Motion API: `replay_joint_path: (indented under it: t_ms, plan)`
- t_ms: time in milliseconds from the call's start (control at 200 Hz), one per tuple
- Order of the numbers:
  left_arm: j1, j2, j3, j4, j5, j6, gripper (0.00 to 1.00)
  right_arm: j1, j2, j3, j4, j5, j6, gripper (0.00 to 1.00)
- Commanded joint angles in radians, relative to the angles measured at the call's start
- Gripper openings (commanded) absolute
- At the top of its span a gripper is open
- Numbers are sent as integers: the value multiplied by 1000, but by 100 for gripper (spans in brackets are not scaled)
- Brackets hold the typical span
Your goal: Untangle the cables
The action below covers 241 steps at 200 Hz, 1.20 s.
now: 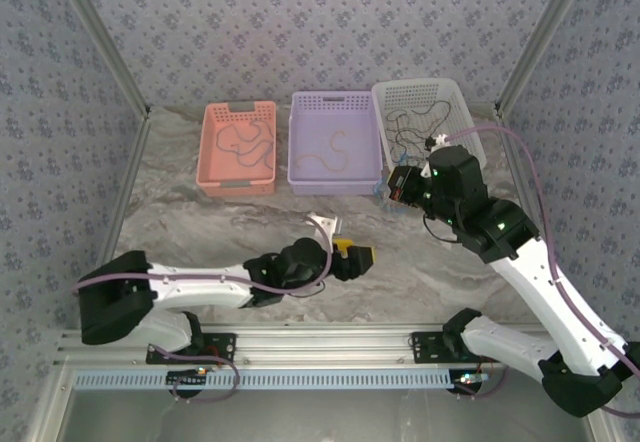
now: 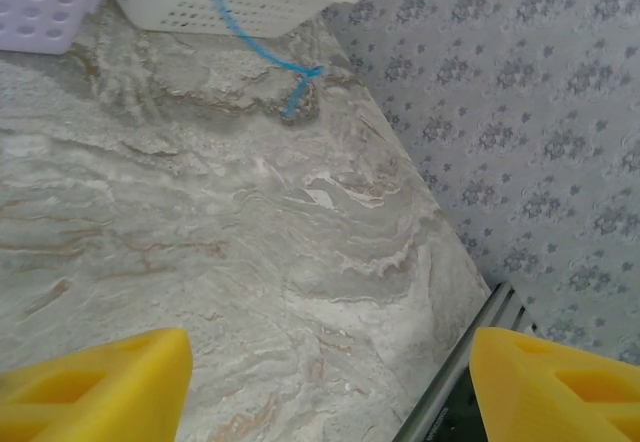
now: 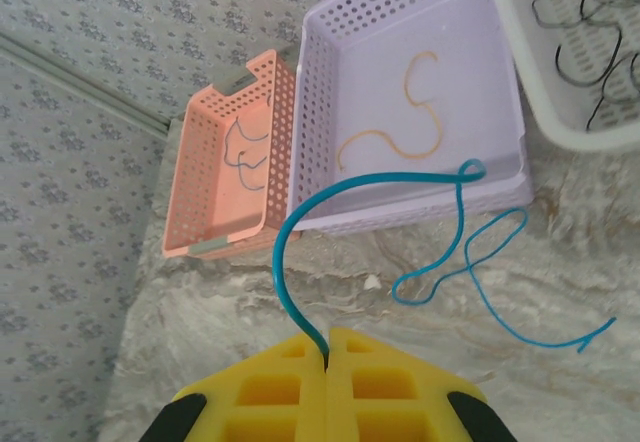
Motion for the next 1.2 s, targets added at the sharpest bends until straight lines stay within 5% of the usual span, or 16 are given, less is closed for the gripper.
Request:
replay_joint_path:
  t_ms: [0,150,475,740,1199]
  plan:
    - [-30,48,52,198,-84,93,77,22,-2,10,-2,27,146,0]
    - [-30,89,62,253,-128,136,86,70,4,0,28,59,234,0]
    - [59,83,108,83,-155,169,91,161,23,27,64,99,299,0]
    - [79,172,153,94,-77,162,85,209,20,48,74,133,319,0]
    - [107,270,215,39,-131,178,72,246,-11,74,75,154,331,0]
